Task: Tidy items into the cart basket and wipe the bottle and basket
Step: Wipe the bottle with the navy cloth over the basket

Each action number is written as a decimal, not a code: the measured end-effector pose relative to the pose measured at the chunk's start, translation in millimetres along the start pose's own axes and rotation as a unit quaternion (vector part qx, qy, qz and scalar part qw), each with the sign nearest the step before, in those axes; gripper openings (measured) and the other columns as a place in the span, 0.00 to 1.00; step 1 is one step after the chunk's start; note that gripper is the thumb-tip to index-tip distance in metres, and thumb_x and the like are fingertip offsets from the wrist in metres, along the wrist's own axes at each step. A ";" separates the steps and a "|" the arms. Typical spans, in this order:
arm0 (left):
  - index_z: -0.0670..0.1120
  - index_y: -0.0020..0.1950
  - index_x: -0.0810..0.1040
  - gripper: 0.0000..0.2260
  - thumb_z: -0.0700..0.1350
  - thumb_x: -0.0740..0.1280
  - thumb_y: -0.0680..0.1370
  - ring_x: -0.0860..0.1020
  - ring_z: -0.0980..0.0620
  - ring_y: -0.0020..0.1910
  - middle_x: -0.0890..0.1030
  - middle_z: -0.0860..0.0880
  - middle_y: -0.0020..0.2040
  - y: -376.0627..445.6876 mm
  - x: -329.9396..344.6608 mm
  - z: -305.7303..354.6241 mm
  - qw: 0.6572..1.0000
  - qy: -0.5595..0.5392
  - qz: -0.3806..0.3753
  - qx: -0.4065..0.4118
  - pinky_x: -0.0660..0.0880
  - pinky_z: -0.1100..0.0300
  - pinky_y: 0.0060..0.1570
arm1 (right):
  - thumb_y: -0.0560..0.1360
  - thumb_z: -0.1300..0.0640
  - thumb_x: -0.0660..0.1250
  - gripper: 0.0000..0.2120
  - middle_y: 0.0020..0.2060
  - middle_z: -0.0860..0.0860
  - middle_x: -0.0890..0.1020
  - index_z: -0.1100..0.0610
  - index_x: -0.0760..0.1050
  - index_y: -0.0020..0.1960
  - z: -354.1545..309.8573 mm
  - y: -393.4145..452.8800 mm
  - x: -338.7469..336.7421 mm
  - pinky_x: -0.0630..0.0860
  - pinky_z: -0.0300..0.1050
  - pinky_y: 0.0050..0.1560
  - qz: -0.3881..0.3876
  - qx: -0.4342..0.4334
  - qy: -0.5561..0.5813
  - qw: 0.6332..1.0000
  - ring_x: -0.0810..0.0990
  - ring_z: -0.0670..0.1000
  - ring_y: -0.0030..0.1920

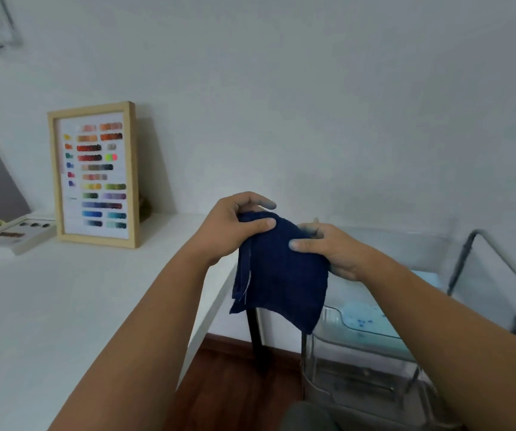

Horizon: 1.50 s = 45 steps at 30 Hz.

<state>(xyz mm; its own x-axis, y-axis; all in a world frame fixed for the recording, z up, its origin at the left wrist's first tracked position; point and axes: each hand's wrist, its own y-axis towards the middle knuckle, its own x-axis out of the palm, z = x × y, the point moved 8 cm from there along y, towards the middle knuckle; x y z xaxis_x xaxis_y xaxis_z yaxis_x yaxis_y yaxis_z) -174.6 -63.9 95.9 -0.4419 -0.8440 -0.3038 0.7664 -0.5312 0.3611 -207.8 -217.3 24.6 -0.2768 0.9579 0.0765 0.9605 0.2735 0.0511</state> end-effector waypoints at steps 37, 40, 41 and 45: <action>0.40 0.60 0.80 0.24 0.55 0.75 0.71 0.80 0.46 0.51 0.83 0.45 0.53 52.4 217.8 -145.0 0.693 0.532 -0.449 -0.188 0.77 0.51 0.55 | 0.69 0.57 0.73 0.06 0.41 0.53 0.83 0.52 0.77 0.43 7.4 -218.4 -237.6 0.79 0.47 0.33 0.535 -0.048 0.079 0.840 0.81 0.56 0.39; 0.42 0.53 0.80 0.18 0.55 0.74 0.73 0.81 0.48 0.44 0.84 0.46 0.48 65.3 201.8 -105.0 0.808 0.421 -0.374 -0.173 0.79 0.53 0.50 | 0.70 0.58 0.71 0.04 0.41 0.56 0.81 0.54 0.75 0.42 13.6 -210.4 -218.0 0.76 0.52 0.38 0.525 -0.056 0.132 0.839 0.79 0.57 0.39; 0.42 0.54 0.79 0.17 0.54 0.73 0.74 0.82 0.48 0.45 0.83 0.46 0.48 67.5 198.8 -91.5 0.853 0.358 -0.339 -0.172 0.80 0.53 0.51 | 0.70 0.58 0.70 0.04 0.42 0.56 0.81 0.54 0.76 0.43 16.1 -207.4 -210.3 0.76 0.50 0.40 0.523 -0.055 0.146 0.838 0.78 0.57 0.40; 0.49 0.54 0.77 0.17 0.61 0.68 0.75 0.78 0.55 0.42 0.78 0.54 0.41 70.6 197.7 -37.2 0.925 0.321 -0.188 -0.072 0.74 0.59 0.44 | 0.71 0.60 0.69 0.02 0.33 0.50 0.83 0.55 0.77 0.42 18.7 -186.8 -173.8 0.77 0.42 0.29 0.469 -0.083 0.193 0.858 0.81 0.49 0.32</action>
<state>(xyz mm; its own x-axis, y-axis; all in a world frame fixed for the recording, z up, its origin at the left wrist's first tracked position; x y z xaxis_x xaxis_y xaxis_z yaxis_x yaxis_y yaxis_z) -190.5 -265.6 28.5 -0.3577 -0.3592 -0.8620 0.6895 -0.7241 0.0157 -338.6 -433.3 -16.8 0.5957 0.6414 0.4835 0.7581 -0.6479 -0.0746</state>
